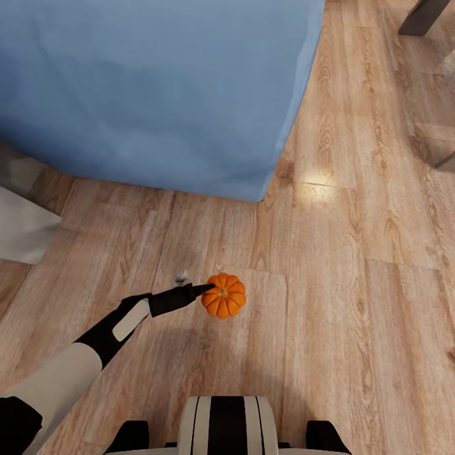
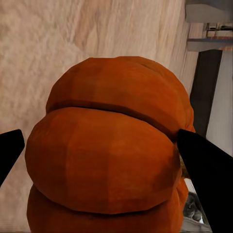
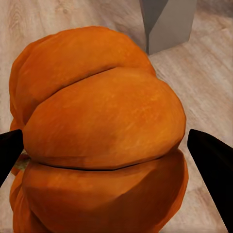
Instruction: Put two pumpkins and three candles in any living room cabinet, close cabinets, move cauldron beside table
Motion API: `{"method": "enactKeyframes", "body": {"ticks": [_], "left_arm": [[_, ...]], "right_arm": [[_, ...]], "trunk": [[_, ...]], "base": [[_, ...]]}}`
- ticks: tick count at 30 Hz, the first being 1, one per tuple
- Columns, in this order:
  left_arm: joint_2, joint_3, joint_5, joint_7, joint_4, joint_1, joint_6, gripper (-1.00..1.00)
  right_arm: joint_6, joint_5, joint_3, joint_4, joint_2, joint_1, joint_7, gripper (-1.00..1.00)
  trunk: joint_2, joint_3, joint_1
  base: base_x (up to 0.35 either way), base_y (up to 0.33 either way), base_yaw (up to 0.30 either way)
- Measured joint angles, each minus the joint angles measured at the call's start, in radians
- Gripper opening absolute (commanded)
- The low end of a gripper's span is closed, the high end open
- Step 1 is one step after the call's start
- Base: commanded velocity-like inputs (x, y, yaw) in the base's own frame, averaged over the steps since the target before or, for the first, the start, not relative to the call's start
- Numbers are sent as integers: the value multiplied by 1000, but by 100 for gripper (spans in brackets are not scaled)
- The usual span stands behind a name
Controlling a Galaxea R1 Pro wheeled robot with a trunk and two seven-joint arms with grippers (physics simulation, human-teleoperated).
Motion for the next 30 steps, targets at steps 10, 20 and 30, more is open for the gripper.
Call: {"method": "enactKeyframes", "body": {"ticks": [10,20,30], "left_arm": [[-1,2,3,3,-42,-1,29,-100],[-5,17,4,48,-133,-2,49,-100],[-19,14,-7,54,-177,-1,36,-100]], "right_arm": [[2,53,50,3,0,10,0,-100],[3,176,66,3,-2,28,2,-100],[5,208,72,15,17,123,5,-100]], "trunk": [[0,0,0],[0,0,0],[0,0,0]], "base": [[0,0,0],[0,0,0],[0,0,0]]}}
